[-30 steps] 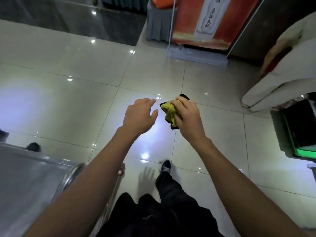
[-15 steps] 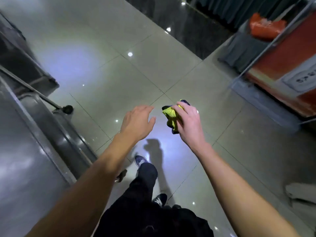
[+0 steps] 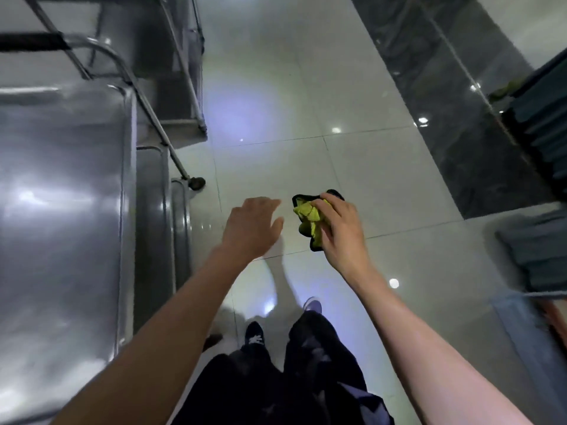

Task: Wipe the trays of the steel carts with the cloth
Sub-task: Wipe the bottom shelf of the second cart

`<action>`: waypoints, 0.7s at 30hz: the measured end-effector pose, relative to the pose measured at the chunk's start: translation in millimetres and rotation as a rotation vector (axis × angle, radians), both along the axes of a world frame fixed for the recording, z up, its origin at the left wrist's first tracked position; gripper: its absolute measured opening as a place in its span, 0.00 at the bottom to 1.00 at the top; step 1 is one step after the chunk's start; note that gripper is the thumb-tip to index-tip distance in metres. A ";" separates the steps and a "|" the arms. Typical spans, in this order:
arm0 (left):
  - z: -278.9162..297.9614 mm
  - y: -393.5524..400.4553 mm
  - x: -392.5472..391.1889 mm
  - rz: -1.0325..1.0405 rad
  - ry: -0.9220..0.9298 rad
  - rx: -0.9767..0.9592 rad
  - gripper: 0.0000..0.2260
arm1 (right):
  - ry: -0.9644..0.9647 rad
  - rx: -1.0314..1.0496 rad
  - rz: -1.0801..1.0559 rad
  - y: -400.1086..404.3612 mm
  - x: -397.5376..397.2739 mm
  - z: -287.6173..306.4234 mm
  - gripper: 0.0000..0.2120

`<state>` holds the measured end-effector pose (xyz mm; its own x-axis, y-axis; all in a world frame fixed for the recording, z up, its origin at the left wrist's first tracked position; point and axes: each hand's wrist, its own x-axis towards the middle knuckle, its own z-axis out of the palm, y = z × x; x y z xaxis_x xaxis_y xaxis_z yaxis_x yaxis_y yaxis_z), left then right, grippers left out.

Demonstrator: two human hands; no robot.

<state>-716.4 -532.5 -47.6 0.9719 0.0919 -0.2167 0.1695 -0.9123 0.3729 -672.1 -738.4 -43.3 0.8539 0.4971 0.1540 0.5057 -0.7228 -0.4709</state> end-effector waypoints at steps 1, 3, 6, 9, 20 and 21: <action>-4.0 5.8 6.6 0.049 0.015 0.002 0.22 | 0.016 -0.020 0.042 7.6 16.1 -3.5 0.20; -13.9 15.4 19.2 0.158 0.042 -0.011 0.22 | 0.037 -0.053 0.161 23.0 48.9 -11.2 0.19; -22.9 27.1 32.9 0.332 0.096 -0.030 0.22 | 0.074 -0.063 0.343 47.1 93.6 -17.9 0.17; -20.3 27.3 36.6 0.508 0.130 -0.038 0.22 | 0.179 -0.015 0.559 77.8 129.9 -16.0 0.15; -43.0 38.6 -31.2 1.008 0.184 -0.150 0.21 | 0.157 -0.059 0.915 171.4 144.6 -46.7 0.15; -50.5 36.7 -37.6 1.042 0.168 -0.162 0.21 | 0.159 -0.064 0.945 176.3 140.8 -50.9 0.15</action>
